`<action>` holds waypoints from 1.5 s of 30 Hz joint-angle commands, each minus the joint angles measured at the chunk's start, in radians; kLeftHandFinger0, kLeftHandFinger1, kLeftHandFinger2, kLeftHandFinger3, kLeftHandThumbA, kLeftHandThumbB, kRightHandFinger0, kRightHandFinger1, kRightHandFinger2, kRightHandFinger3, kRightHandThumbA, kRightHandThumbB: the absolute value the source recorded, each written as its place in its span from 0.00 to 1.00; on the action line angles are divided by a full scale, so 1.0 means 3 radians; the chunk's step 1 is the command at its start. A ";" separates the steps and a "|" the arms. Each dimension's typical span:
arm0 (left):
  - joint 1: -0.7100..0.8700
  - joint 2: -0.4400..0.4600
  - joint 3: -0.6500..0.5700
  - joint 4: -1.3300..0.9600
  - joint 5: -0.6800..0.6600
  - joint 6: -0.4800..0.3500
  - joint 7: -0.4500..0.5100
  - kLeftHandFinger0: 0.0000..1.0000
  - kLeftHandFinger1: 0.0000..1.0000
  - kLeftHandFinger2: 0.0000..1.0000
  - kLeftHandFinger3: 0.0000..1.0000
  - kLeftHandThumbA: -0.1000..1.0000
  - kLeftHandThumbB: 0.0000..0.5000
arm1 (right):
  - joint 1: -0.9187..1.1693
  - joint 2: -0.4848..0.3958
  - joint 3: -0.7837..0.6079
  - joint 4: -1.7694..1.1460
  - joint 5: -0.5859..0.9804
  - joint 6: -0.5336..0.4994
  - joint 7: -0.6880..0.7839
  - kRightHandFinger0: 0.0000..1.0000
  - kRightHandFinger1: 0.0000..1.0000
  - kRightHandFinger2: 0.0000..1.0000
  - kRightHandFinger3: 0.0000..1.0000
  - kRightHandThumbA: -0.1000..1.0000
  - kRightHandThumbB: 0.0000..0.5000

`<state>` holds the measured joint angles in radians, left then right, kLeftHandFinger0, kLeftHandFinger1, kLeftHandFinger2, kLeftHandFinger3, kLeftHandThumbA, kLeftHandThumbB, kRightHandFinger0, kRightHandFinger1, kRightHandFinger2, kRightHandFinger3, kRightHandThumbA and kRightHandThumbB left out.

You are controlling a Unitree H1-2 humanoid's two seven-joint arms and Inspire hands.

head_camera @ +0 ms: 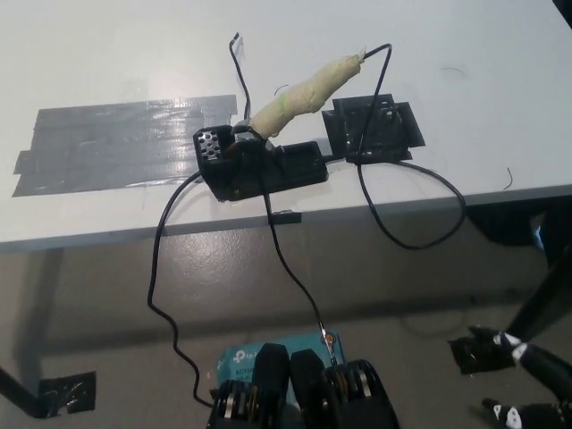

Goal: The robot uses its right hand to grab the soldering gun kept on the middle of the table and pulls it out of its base and keep it on the right side of the base

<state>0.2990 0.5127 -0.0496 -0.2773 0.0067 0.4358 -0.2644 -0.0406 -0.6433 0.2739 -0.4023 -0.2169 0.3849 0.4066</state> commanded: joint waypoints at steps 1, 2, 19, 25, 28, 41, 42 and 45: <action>0.0029 0.0001 0.0044 -0.0103 0.0016 0.0041 -0.0004 0.34 0.46 0.57 0.91 0.63 0.48 | -0.0539 -0.0053 -0.0116 -0.0456 -0.0100 0.0237 0.0162 1.00 1.00 1.00 1.00 0.59 0.18; 0.0032 -0.0010 0.0049 -0.0111 0.0012 0.0061 -0.0003 0.34 0.45 0.56 0.91 0.63 0.48 | -0.0652 -0.0037 -0.0130 -0.0505 -0.0085 0.0284 0.0216 1.00 1.00 1.00 1.00 0.59 0.18; 0.0107 0.0018 0.0022 -0.0080 0.0048 0.0096 -0.0032 0.40 0.47 0.55 0.81 0.65 0.53 | -0.3655 0.1032 0.0521 0.1125 -0.0669 0.0116 0.0361 1.00 1.00 1.00 1.00 0.60 0.53; 0.0135 0.0055 -0.0025 -0.0102 0.0074 0.0105 -0.0072 0.37 0.47 0.56 0.81 0.57 0.46 | -0.3987 0.1086 0.1035 0.1639 -0.1106 -0.0310 0.0260 1.00 1.00 1.00 1.00 0.60 0.60; 0.0134 0.0047 -0.0017 -0.0082 0.0058 0.0090 -0.0073 0.35 0.45 0.54 0.80 0.57 0.44 | -0.4113 0.1083 0.1256 0.1985 -0.1280 -0.0520 0.0185 1.00 1.00 1.00 1.00 0.60 0.58; 0.0184 0.0063 -0.0071 -0.0117 0.0152 0.0112 -0.0069 0.37 0.47 0.56 0.80 0.60 0.46 | -0.4200 0.1159 0.1859 0.2741 -0.1762 -0.0721 0.0397 1.00 1.00 1.00 1.00 0.55 0.68; 0.0178 0.0077 -0.0093 -0.0120 0.0187 0.0111 -0.0068 0.36 0.46 0.55 0.81 0.61 0.46 | -0.4184 0.1161 0.1863 0.2756 -0.1780 -0.0733 0.0408 1.00 1.00 1.00 1.00 0.55 0.67; 0.0184 0.0071 -0.0099 -0.0132 0.0184 0.0114 -0.0090 0.33 0.42 0.53 0.85 0.59 0.42 | -0.4091 0.1196 0.1819 0.2758 -0.1740 -0.0625 0.0531 1.00 1.00 1.00 1.00 0.57 0.68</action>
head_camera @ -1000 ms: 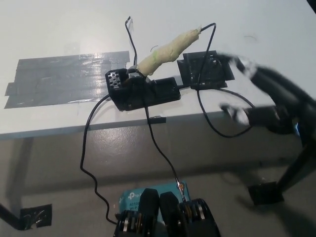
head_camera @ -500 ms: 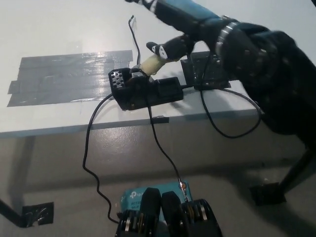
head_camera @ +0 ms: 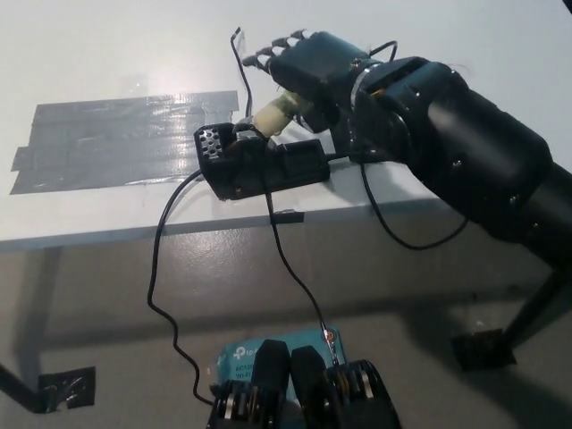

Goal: The robot uses its right hand to grab the soldering gun kept on the middle of the table and pulls it out of its base and keep it on the right side of the base

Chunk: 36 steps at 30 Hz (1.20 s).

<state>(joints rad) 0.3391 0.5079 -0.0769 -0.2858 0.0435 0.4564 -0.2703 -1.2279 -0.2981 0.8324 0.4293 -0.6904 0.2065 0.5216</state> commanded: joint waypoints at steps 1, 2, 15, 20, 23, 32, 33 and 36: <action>0.0047 0.0092 -0.0013 -0.0093 0.0067 0.0045 -0.0082 0.33 0.41 0.52 0.84 0.59 0.42 | -0.0115 0.0065 -0.0054 -0.0007 -0.0156 0.0010 0.0185 1.00 1.00 1.00 1.00 0.58 0.69; 0.0040 0.0104 -0.0024 -0.0080 0.0079 0.0045 -0.0099 0.32 0.40 0.51 0.84 0.60 0.43 | -0.0104 0.0079 -0.0049 0.0013 -0.0169 0.0028 0.0205 1.00 1.00 1.00 1.00 0.60 0.69; -0.0036 0.0095 -0.0119 -0.0096 0.0170 0.0045 -0.0174 0.33 0.40 0.53 0.83 0.63 0.47 | -0.0183 -0.0039 0.0309 0.0472 -0.0952 0.0248 0.0417 1.00 1.00 1.00 1.00 0.55 1.00; -0.0044 0.0102 -0.0146 -0.0078 0.0205 0.0045 -0.0198 0.33 0.39 0.52 0.71 0.65 0.50 | -0.0166 -0.0078 0.0402 0.0555 -0.1245 0.0286 0.0212 1.00 1.00 1.00 1.00 0.45 1.00; -0.0060 0.0086 -0.0134 -0.0060 0.0192 0.0045 -0.0213 0.30 0.37 0.52 0.73 0.63 0.52 | -0.0136 -0.0085 0.0393 0.0549 -0.1427 0.0345 0.0000 1.00 1.00 1.00 1.00 0.43 1.00; -0.0046 0.0084 -0.0239 -0.0052 0.0280 0.0045 -0.0203 0.32 0.37 0.50 0.73 0.66 0.51 | 0.0173 -0.0053 0.0179 0.0421 -0.1596 0.0254 -0.0847 0.67 0.54 0.65 1.00 0.12 0.53; -0.0039 0.0077 -0.0239 -0.0060 0.0287 0.0045 -0.0192 0.31 0.36 0.51 0.74 0.66 0.53 | 0.0262 -0.0017 0.0024 0.0418 -0.1466 0.0215 -0.1106 0.23 0.12 0.28 1.00 0.01 0.32; -0.0052 0.0075 -0.0229 -0.0059 0.0257 0.0043 -0.0188 0.31 0.37 0.53 0.74 0.65 0.51 | 0.0323 -0.0006 -0.0045 0.0511 -0.1457 -0.0018 -0.1616 0.00 0.00 0.04 1.00 0.00 0.14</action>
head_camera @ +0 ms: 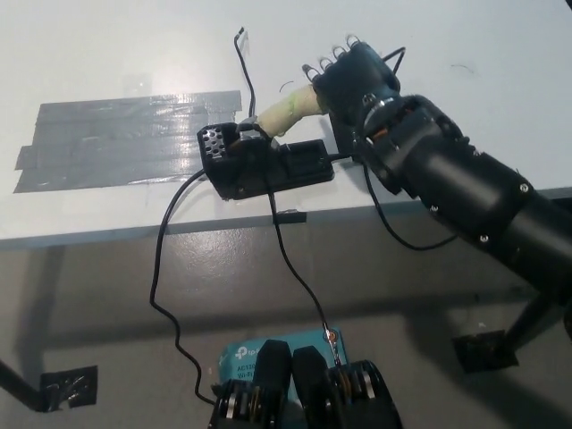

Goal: The robot uses its right hand to grab the soldering gun kept on the middle of the table and pulls it out of its base and keep it on the right side of the base

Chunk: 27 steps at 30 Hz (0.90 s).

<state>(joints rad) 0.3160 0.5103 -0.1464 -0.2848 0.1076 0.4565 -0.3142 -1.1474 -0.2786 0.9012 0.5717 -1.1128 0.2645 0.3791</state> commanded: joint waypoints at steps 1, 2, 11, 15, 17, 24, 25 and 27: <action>0.0025 0.0070 0.0000 -0.0065 0.0044 0.0043 -0.0044 0.30 0.36 0.53 0.74 0.65 0.49 | 0.0063 -0.0075 -0.0271 0.0072 -0.0065 -0.0281 -0.1300 0.00 0.00 0.01 0.66 0.00 0.25; 0.0018 0.0071 0.0005 -0.0064 0.0040 0.0045 -0.0048 0.29 0.36 0.53 0.74 0.65 0.49 | 0.0061 -0.0073 -0.0272 0.0118 -0.0066 -0.0345 -0.1433 0.00 0.00 0.05 0.50 0.00 0.21; 0.0000 0.0098 0.0006 -0.0083 0.0073 0.0044 -0.0046 0.31 0.38 0.51 0.71 0.71 0.51 | 0.0026 -0.0085 -0.0448 0.0332 0.0103 -0.0811 -0.2164 0.00 0.00 0.23 0.24 0.00 0.00; -0.0013 0.0111 0.0017 -0.0081 0.0063 0.0044 -0.0049 0.31 0.37 0.51 0.75 0.72 0.54 | -0.0020 -0.0120 -0.0482 0.0446 0.0118 -0.0937 -0.2351 0.00 0.00 0.22 0.03 0.00 0.00; -0.0012 0.0110 0.0025 -0.0073 0.0066 0.0045 -0.0055 0.31 0.36 0.50 0.75 0.73 0.55 | -0.0028 -0.0161 -0.0489 0.0453 0.0107 -0.0976 -0.2381 0.00 0.00 0.25 0.06 0.00 0.08; -0.0034 0.0132 0.0015 -0.0082 0.0049 0.0029 -0.0070 0.28 0.34 0.49 0.75 0.75 0.57 | -0.0140 -0.0283 -0.0460 0.0513 -0.0057 -0.0892 -0.2361 0.00 0.00 0.00 0.44 0.04 0.20; -0.0048 0.0133 0.0009 -0.0074 0.0051 0.0029 -0.0074 0.28 0.34 0.49 0.75 0.75 0.57 | -0.0148 -0.0291 -0.0465 0.0531 -0.0057 -0.0900 -0.2369 0.00 0.00 0.00 0.43 0.03 0.20; -0.0053 0.0152 -0.0016 -0.0068 0.0098 0.0031 -0.0072 0.32 0.38 0.52 0.75 0.77 0.53 | -0.0232 -0.0312 -0.0462 0.0668 -0.0080 -0.0904 -0.2427 0.00 0.00 0.00 0.36 0.00 0.21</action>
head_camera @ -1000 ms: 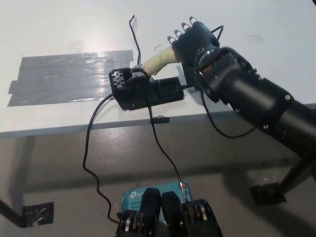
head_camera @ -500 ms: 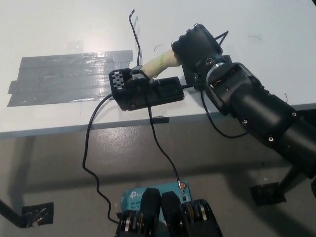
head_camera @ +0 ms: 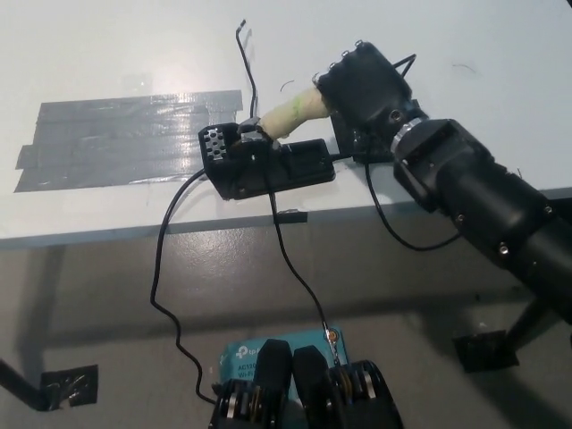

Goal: The robot uses its right hand to grab the soldering gun kept on the middle of the table and pulls it out of its base and keep it on the right side of the base

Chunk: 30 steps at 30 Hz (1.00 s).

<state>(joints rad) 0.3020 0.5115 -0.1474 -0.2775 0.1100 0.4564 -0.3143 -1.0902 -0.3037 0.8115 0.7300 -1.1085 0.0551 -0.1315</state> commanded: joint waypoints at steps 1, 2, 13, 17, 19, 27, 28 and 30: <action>-0.0006 0.0151 -0.0015 -0.0083 0.0091 0.0023 -0.0072 0.32 0.39 0.52 0.75 0.77 0.53 | -0.0434 -0.0227 -0.0155 0.0183 -0.0106 -0.0224 -0.0771 0.00 0.00 0.00 0.35 0.00 0.20; -0.0008 0.0161 -0.0001 -0.0084 0.0082 0.0030 -0.0075 0.31 0.37 0.52 0.76 0.76 0.53 | -0.0484 -0.0237 -0.0143 0.0280 -0.0111 -0.0294 -0.0906 0.00 0.00 0.05 0.32 0.00 0.25; 0.0015 0.0172 -0.0071 -0.0083 0.0171 0.0045 -0.0093 0.34 0.39 0.54 0.75 0.82 0.59 | -0.0602 -0.0281 -0.0442 0.0226 0.0058 -0.0184 -0.0709 0.00 0.00 0.08 0.23 0.00 0.15; 0.0014 0.0175 -0.0064 -0.0096 0.0139 0.0039 -0.0101 0.29 0.37 0.55 0.74 0.80 0.54 | -0.0580 -0.0320 -0.0529 0.0230 0.0034 -0.0176 -0.0715 0.00 0.00 0.00 0.12 0.00 0.22; 0.0047 0.0178 -0.0058 -0.0108 0.0146 0.0043 -0.0103 0.30 0.38 0.54 0.75 0.80 0.54 | -0.0533 -0.0340 -0.0596 0.0195 0.0037 -0.0134 -0.0728 0.00 0.00 0.00 0.05 0.00 0.04; 0.0098 0.0142 -0.0027 -0.0136 0.0177 0.0045 -0.0124 0.34 0.43 0.58 0.85 0.80 0.57 | -0.0170 -0.0472 -0.0699 -0.0032 -0.0073 0.0391 -0.0172 0.00 0.00 0.03 0.00 0.00 0.00; 0.0097 0.0132 -0.0023 -0.0143 0.0174 0.0045 -0.0126 0.34 0.43 0.58 0.83 0.79 0.57 | -0.0144 -0.0456 -0.0705 -0.0034 -0.0073 0.0489 -0.0012 0.00 0.00 0.09 0.01 0.08 0.00; 0.0110 0.0125 -0.0017 -0.0156 0.0173 0.0045 -0.0121 0.34 0.43 0.58 0.83 0.79 0.57 | -0.0144 -0.0462 -0.0709 -0.0083 -0.0088 0.0506 0.0031 0.00 0.00 0.17 0.00 0.09 0.00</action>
<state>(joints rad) 0.3227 0.5310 -0.1613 -0.2911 0.1488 0.4570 -0.3378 -1.0996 -0.4153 0.6265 0.7450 -1.1157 0.1010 -0.2128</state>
